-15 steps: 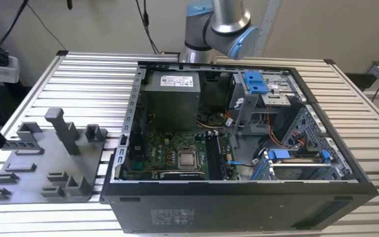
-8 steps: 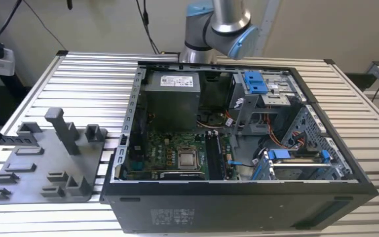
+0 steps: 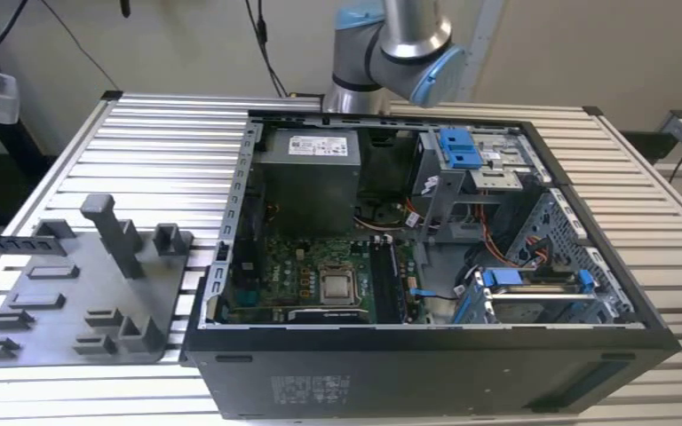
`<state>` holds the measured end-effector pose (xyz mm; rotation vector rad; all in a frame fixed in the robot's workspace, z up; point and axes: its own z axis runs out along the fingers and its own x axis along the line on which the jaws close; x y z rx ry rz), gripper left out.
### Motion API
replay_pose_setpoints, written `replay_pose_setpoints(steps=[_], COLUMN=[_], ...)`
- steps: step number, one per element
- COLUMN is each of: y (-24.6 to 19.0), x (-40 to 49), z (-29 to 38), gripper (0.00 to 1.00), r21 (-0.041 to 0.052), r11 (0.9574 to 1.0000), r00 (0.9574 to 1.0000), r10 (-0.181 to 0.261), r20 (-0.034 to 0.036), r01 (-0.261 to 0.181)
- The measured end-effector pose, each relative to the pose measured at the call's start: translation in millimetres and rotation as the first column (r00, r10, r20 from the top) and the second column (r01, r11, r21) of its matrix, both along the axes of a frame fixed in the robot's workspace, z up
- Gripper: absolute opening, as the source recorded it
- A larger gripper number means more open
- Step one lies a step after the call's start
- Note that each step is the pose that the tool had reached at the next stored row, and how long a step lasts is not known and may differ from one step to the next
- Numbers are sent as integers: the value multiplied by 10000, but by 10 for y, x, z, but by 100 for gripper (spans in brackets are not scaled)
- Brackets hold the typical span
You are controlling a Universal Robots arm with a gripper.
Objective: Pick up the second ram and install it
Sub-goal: 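Pick up the second ram and move it above second insertion slot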
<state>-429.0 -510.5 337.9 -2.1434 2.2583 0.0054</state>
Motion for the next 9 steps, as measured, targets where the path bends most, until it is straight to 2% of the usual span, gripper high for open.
replay_pose_setpoints(steps=[9], y=[0], x=[0], z=[143], gripper=[14], r21=[129], r11=[9999], r00=[10000], r10=[-1], r20=[-100], r01=[2])
